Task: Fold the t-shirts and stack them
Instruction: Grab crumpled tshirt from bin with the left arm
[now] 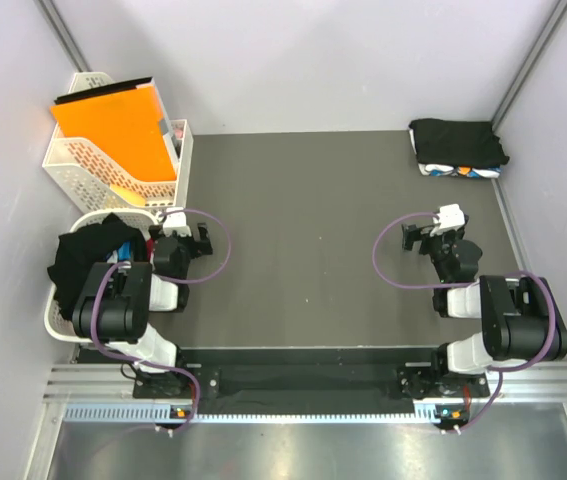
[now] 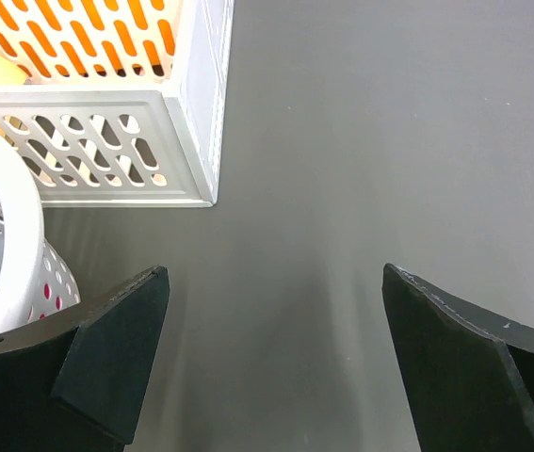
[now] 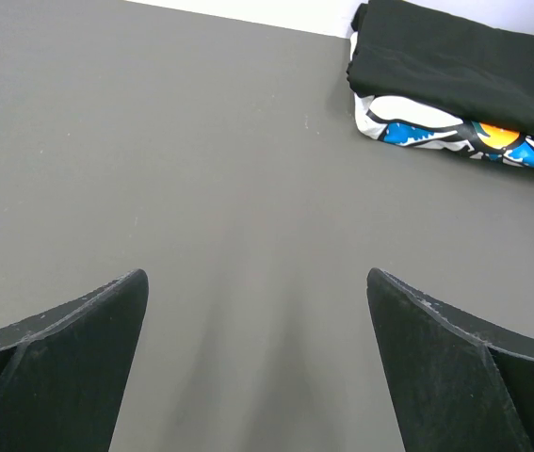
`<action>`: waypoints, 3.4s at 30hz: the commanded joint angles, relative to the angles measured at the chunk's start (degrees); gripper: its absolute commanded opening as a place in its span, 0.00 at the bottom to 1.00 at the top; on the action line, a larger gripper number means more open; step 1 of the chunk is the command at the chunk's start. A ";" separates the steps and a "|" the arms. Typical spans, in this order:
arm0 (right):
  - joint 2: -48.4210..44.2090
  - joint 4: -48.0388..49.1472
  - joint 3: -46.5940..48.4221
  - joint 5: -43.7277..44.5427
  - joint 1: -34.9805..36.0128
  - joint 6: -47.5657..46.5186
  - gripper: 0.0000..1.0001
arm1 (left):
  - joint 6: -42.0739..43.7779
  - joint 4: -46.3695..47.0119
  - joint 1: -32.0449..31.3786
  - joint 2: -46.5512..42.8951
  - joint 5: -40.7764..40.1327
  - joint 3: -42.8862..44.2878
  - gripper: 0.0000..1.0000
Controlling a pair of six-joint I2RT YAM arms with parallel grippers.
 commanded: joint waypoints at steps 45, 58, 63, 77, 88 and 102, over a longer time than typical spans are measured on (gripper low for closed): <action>-11.76 -91.34 49.67 -20.08 -0.49 -25.30 1.00 | 31.81 -81.17 -0.23 -30.49 20.55 37.37 0.99; 6.45 -126.45 88.82 0.61 2.15 -37.00 1.00 | 42.18 -92.78 -0.23 -28.04 -5.82 49.85 0.99; 10.39 -136.72 96.54 -1.17 8.19 -40.51 1.00 | 41.31 -100.17 -0.15 -24.08 -9.51 54.61 0.99; 14.98 -149.31 106.85 5.46 14.63 -40.25 1.00 | 30.85 -98.79 1.70 -11.24 -13.38 55.67 0.92; 12.61 -144.05 97.02 -1.33 14.72 -40.60 1.00 | 37.79 -98.59 2.75 -3.69 -31.04 63.29 0.91; 13.30 -143.33 98.31 6.49 15.77 -45.26 1.00 | 38.15 -102.12 7.59 -13.69 -33.16 51.21 0.89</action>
